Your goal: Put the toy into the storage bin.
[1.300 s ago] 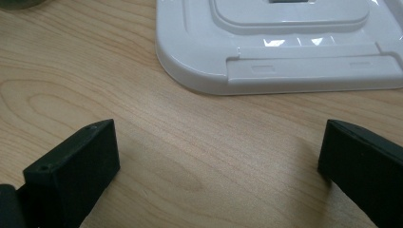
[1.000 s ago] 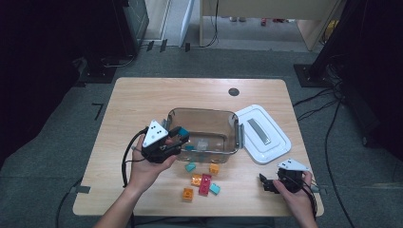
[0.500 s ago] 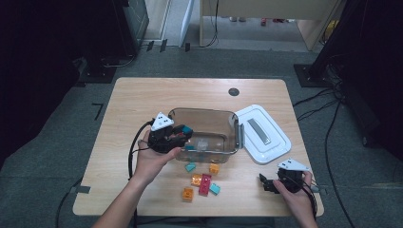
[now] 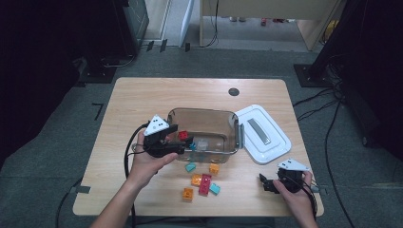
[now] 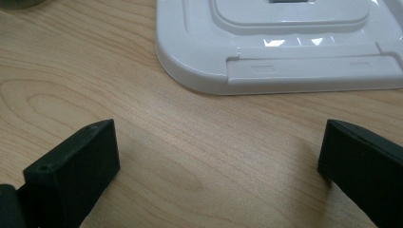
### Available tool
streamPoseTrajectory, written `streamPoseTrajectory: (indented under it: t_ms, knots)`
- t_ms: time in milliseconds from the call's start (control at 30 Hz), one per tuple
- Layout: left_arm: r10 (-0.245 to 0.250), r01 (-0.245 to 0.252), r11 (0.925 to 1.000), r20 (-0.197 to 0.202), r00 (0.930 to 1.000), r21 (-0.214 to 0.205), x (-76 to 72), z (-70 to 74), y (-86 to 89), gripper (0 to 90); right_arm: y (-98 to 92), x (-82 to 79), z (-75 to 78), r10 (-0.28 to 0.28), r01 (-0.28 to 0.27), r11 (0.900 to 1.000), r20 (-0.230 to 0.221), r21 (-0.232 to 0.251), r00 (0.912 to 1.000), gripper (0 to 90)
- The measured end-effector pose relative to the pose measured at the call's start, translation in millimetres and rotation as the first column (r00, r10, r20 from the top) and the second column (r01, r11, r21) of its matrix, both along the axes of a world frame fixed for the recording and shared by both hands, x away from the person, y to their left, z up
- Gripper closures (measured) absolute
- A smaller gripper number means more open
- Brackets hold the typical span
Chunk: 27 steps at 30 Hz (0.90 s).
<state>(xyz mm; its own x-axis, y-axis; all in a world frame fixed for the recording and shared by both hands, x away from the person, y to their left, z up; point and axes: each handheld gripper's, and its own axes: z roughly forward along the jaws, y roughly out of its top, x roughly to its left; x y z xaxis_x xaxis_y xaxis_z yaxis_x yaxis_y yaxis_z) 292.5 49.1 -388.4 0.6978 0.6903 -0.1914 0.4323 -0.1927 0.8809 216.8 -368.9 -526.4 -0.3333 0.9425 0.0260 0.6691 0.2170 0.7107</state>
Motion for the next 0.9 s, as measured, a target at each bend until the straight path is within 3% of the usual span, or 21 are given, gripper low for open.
streamPoseTrajectory:
  t_ms: [133,367,567,667,900]
  knots:
    - [0.014,-0.014,0.9996,0.033,0.9993,-0.026,-11.7,1.3,11.4,12.9,-0.1,0.0,0.1,0.001,-0.001,1.0,-0.001,-0.001,1.0,0.0]
    - [0.005,-0.003,0.9997,0.08,0.9968,-0.024,-35.0,-5.2,31.9,2.5,0.0,0.0,0.1,0.0,0.0,1.0,-0.001,-0.001,1.0,0.0]
    - [0.028,-0.026,0.9988,0.059,0.9979,-0.042,-45.9,-15.2,48.9,2.6,-0.1,0.0,0.1,0.001,-0.001,1.0,-0.001,-0.001,1.0,0.0]
    - [0.067,-0.067,0.9977,0.052,0.9964,-0.012,-54.5,-28.1,63.6,2.6,0.0,0.0,0.1,0.001,-0.001,1.0,-0.001,0.0,1.0,0.0]
    - [0.104,-0.104,0.9944,0.035,0.994,0.016,-65.5,-52.4,83.8,2.6,0.3,-0.2,0.2,0.001,-0.001,1.0,0.0,-0.003,1.0,0.0]
